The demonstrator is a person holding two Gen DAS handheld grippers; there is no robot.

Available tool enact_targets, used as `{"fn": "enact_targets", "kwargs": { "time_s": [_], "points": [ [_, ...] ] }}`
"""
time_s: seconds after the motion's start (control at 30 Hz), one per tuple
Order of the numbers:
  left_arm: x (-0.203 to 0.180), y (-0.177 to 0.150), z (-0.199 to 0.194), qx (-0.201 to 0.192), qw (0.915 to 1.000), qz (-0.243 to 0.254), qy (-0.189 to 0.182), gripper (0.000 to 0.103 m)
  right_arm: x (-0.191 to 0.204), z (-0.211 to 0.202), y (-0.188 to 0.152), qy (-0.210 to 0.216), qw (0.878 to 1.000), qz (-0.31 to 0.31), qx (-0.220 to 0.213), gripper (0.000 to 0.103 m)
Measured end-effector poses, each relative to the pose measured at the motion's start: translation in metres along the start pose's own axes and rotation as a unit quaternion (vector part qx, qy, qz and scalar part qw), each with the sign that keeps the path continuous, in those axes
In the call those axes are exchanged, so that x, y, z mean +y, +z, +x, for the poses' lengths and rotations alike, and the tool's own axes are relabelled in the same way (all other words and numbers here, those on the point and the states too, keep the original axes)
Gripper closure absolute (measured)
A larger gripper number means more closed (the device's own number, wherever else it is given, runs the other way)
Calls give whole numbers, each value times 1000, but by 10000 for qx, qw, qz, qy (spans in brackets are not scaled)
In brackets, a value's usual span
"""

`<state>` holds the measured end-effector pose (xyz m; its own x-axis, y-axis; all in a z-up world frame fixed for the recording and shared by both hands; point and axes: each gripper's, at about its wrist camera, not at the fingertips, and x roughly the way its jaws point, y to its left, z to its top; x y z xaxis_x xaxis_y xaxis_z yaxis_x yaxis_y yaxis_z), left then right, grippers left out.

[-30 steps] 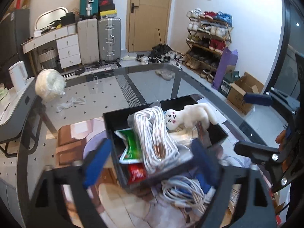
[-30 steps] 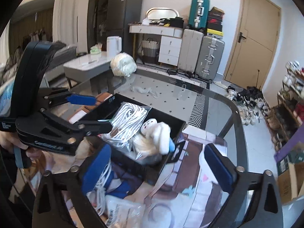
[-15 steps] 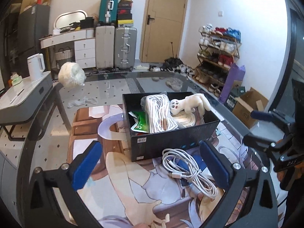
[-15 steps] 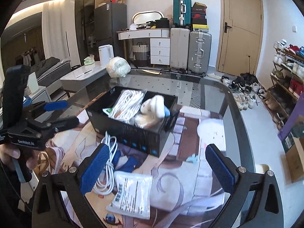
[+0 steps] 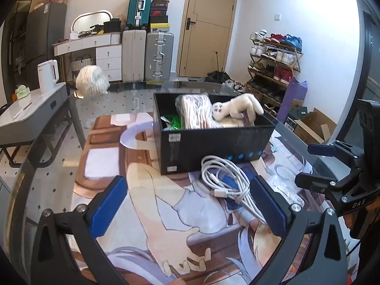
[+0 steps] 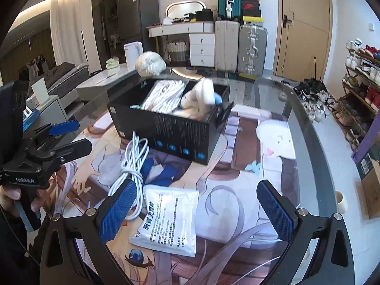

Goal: Organize soft objects

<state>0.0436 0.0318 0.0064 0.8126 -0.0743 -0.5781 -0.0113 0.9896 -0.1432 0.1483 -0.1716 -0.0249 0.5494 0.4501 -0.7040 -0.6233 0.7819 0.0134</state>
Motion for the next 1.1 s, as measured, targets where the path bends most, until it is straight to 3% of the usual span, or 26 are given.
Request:
{"fn": "enact_targets", "kwargs": {
  "time_s": [0.3, 0.7, 1.1],
  "points": [
    [2, -12, 7, 39, 9996, -135, -254, 0, 3, 23, -9, -6, 9992, 65, 402, 0],
    [0, -15, 5, -88, 9999, -79, -57, 0, 9, 47, -24, -6, 9965, -3, 832, 0],
    [-3, -15, 9, 7, 9999, 12, -114, 0, 1, 48, -26, -32, 9962, -68, 869, 1]
  ]
}}
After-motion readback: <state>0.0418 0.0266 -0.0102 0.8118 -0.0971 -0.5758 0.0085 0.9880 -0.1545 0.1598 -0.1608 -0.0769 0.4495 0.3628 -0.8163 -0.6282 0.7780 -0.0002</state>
